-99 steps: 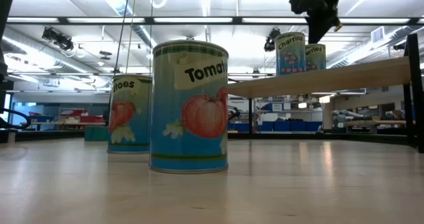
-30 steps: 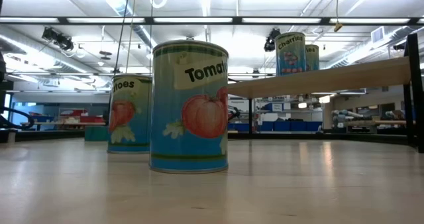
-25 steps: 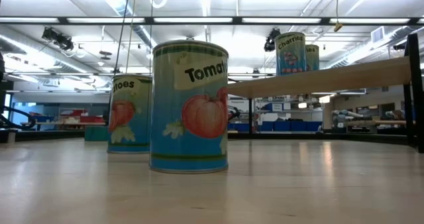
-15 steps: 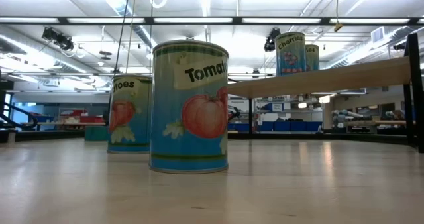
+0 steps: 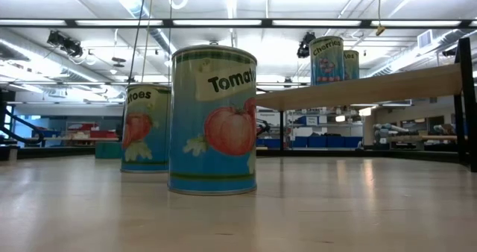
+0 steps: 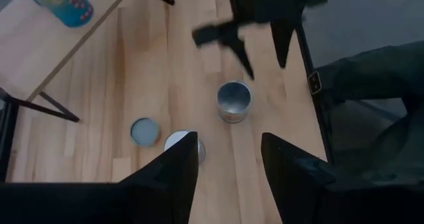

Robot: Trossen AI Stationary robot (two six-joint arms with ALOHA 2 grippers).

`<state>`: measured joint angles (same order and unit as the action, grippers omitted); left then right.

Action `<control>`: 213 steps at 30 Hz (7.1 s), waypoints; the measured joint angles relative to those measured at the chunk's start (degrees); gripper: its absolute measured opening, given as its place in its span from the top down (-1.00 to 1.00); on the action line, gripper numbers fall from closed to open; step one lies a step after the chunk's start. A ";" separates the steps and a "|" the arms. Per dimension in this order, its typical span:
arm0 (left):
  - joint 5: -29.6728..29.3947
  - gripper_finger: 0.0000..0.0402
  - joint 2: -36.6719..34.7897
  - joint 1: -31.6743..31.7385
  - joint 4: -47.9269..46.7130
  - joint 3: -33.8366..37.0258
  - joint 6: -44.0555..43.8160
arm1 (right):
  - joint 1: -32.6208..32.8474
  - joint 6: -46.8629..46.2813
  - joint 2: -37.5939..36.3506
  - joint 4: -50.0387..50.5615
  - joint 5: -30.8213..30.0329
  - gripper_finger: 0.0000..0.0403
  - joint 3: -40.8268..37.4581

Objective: Pick and place cans onto a shelf
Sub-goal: Put the bottom canned tomatoes on the shelf

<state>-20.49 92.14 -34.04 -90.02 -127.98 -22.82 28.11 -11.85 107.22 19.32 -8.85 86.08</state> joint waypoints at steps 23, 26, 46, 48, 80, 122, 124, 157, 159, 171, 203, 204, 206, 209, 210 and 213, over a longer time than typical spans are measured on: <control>-2.29 0.14 0.02 2.75 0.00 0.00 0.06 | -7.19 13.61 8.09 0.85 8.75 -0.89 0.09; -2.82 0.14 0.04 2.75 0.00 0.00 0.06 | -7.36 13.61 8.41 0.03 8.34 -0.89 0.09; -5.42 0.14 0.07 2.75 0.00 0.00 1.63 | -11.18 21.68 7.10 0.77 16.88 -0.89 -0.61; -5.42 0.14 0.07 2.75 0.00 0.00 1.61 | -11.62 22.15 7.10 1.43 18.46 -0.89 -0.74; -8.32 0.14 0.09 2.73 0.00 0.00 2.42 | -13.61 32.11 9.81 -0.50 26.22 -0.57 -0.72; -1.03 0.14 0.09 27.34 0.00 0.00 17.50 | 2.85 -47.26 -39.25 71.07 -27.89 -0.60 0.37; -1.01 0.14 0.10 27.66 0.00 0.00 17.52 | 2.04 -47.74 -41.13 70.24 -28.23 -0.60 -0.88; -1.05 0.14 0.10 27.81 0.00 0.00 15.56 | -23.73 -34.95 -65.15 66.09 -23.24 -0.60 -20.47; -1.05 0.14 0.09 27.82 0.00 0.00 15.56 | -24.00 -34.12 -65.87 64.72 -23.46 -0.60 -21.97; -1.25 0.14 0.09 27.81 0.00 0.00 14.44 | -28.73 -29.36 -66.80 55.43 -22.78 -0.60 -27.47; -1.26 0.14 0.10 27.81 0.00 0.00 14.03 | -37.39 -14.88 -69.26 58.48 -11.74 -0.60 -25.29; -1.27 0.14 0.09 27.80 0.00 0.00 14.03 | -37.39 -14.28 -69.61 58.53 -11.53 -0.60 -25.29; -1.26 0.14 0.09 27.82 0.00 0.00 14.00 | -37.39 -13.77 -69.91 58.54 -11.44 -0.60 -25.29; -1.27 0.14 0.09 27.80 0.00 0.00 13.06 | -37.39 -15.27 -70.10 59.57 -11.38 -0.60 -25.29; -1.27 0.14 0.11 27.80 0.00 0.00 12.98 | -37.39 -15.38 -70.10 60.08 -11.09 -0.60 -25.29; -1.27 0.14 0.09 27.82 0.00 0.00 12.96 | -37.39 -15.45 -70.16 62.50 -10.81 -0.60 -25.29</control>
<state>-21.76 92.23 -6.22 -90.02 -127.98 -9.87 -9.28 -27.30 37.06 81.81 -19.66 60.80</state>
